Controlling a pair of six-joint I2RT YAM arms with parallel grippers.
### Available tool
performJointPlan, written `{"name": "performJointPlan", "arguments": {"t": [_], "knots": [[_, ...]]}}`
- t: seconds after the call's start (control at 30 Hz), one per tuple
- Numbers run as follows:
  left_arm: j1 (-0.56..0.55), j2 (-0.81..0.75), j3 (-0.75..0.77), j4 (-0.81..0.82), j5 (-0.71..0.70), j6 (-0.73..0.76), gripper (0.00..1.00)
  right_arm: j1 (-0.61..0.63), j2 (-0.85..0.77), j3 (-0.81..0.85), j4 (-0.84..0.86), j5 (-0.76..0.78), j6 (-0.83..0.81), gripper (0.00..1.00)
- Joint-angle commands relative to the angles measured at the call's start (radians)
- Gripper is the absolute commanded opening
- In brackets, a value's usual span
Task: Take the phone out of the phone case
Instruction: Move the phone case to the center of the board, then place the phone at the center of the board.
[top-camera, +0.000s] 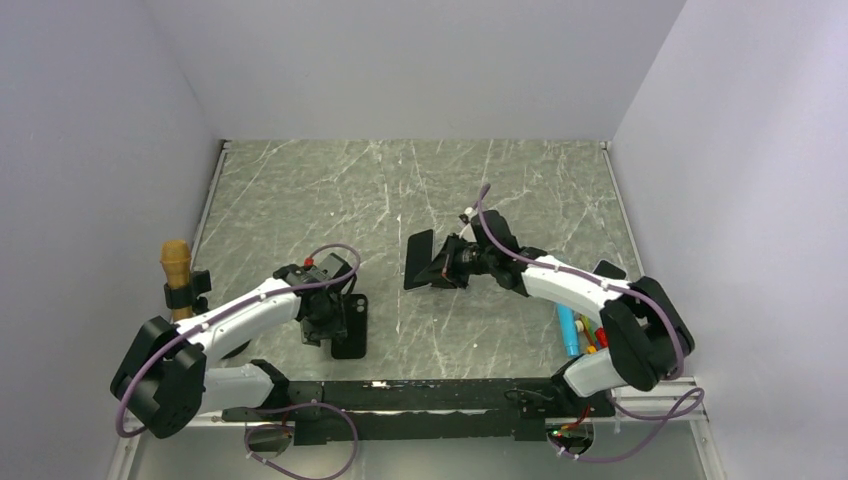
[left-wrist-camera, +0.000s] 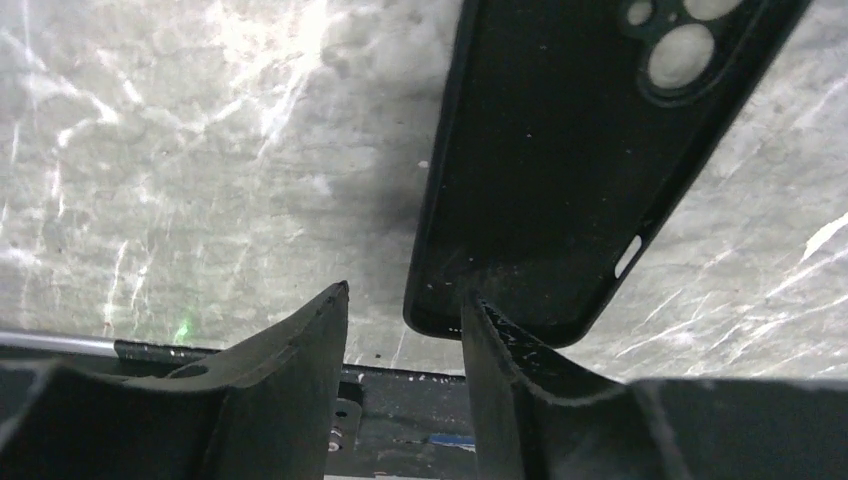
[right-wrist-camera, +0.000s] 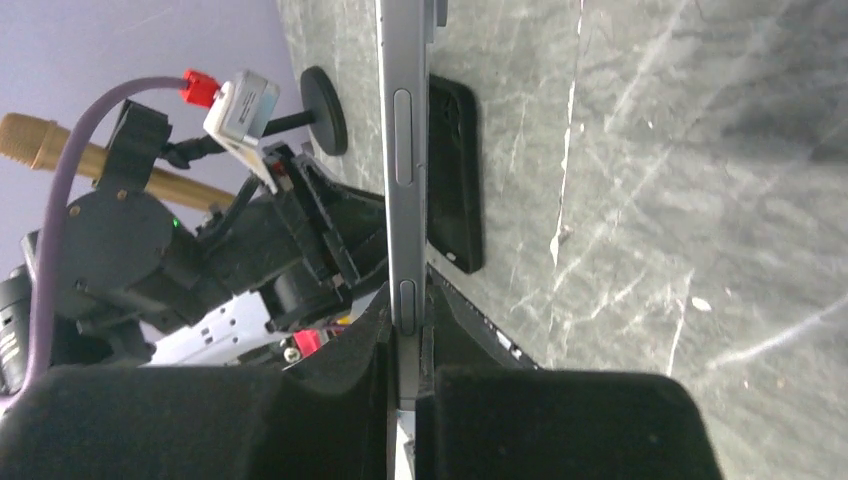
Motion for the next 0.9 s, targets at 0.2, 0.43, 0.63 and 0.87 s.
{"name": "performJointPlan", "arguments": {"t": [0.2,0.43,0.63,0.87], "knots": [[-0.003,-0.204,0.191,-0.237,-0.079,-0.042,0.65,0.135,0.236,0.047,0.400,0.206,0.056,0.00],[-0.004,-0.394,0.361,-0.302,-0.055,-0.053,0.89,0.225,0.414,0.187,0.473,0.292,0.034,0.00],[-0.004,-0.512,0.461,-0.283,-0.013,0.017,0.99,0.254,0.563,0.320,0.425,0.309,0.001,0.00],[-0.002,-0.551,0.581,-0.285,-0.101,0.095,0.99,0.252,0.607,0.402,0.369,0.323,-0.063,0.00]]}}
